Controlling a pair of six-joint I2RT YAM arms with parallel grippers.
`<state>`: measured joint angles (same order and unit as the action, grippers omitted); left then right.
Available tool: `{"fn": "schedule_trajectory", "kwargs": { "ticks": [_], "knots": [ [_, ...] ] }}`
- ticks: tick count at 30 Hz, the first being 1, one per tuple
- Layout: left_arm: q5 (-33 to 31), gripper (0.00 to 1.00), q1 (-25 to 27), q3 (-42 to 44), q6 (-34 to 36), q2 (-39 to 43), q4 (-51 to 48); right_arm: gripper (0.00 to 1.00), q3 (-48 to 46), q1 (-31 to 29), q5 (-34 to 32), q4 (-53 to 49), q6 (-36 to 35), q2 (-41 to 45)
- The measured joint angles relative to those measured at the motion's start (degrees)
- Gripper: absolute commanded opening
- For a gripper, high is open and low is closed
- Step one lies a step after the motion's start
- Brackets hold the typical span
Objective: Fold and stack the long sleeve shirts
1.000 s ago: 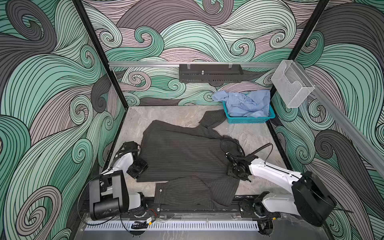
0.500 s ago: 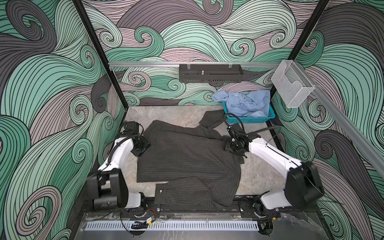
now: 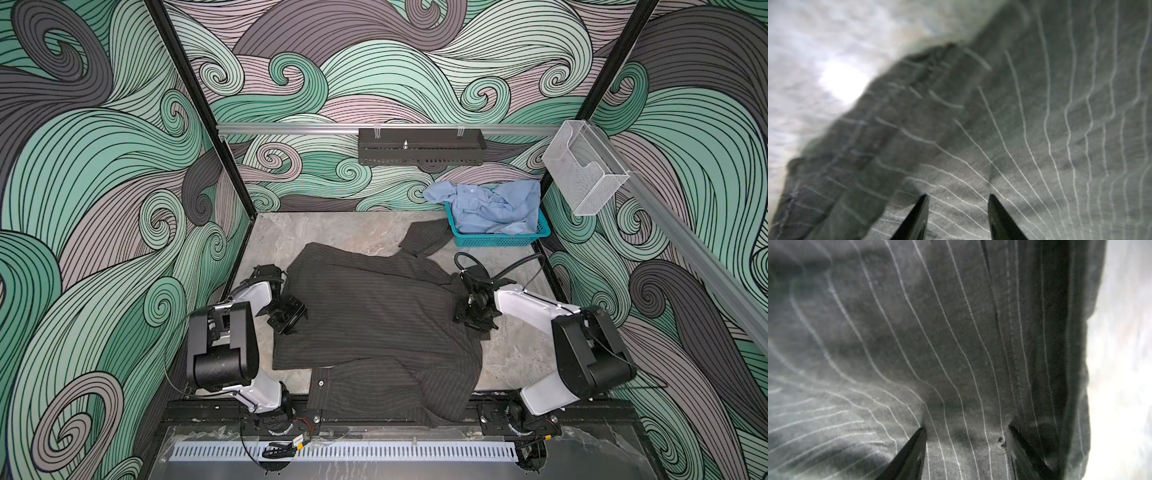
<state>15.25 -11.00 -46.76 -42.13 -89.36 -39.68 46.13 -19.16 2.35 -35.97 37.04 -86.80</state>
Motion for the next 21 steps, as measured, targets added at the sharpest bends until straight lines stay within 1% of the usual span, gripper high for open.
{"fn": "schedule_trajectory", "kwargs": {
  "ticks": [3,5,7,10,12,15,18,21],
  "knots": [
    [-0.20,0.52,-0.48,0.66,0.70,1.51,-1.31,0.65,0.90,0.00,0.24,-2.71,-0.46,5.81],
    [-0.42,0.54,-0.48,0.00,1.05,2.38,-2.54,0.67,5.62,0.00,-0.17,-3.82,-0.90,7.41],
    [-0.63,0.56,-0.48,-1.55,1.40,3.10,-3.58,0.67,13.38,0.04,-0.81,-4.00,-1.40,5.64],
    [-0.76,0.56,-0.48,-4.76,1.92,3.63,-4.24,0.68,28.35,0.11,-1.07,-3.67,-2.19,-3.23],
    [-0.76,0.56,-0.48,-6.05,2.36,3.63,-4.22,0.69,38.07,0.11,-1.25,-3.13,-2.60,-11.65],
    [-0.70,0.56,-0.48,-6.32,3.06,3.63,-4.74,0.70,49.83,0.11,-1.51,-3.21,-2.80,-24.26],
    [-0.68,0.56,-0.48,-6.49,3.65,3.72,-5.86,0.72,61.26,0.11,-2.29,-5.49,-2.99,-36.48],
    [-0.72,0.56,-0.48,-7.52,4.44,4.02,-7.26,0.73,71.67,0.20,-3.21,-8.90,-3.13,-46.49]
  ]
}}
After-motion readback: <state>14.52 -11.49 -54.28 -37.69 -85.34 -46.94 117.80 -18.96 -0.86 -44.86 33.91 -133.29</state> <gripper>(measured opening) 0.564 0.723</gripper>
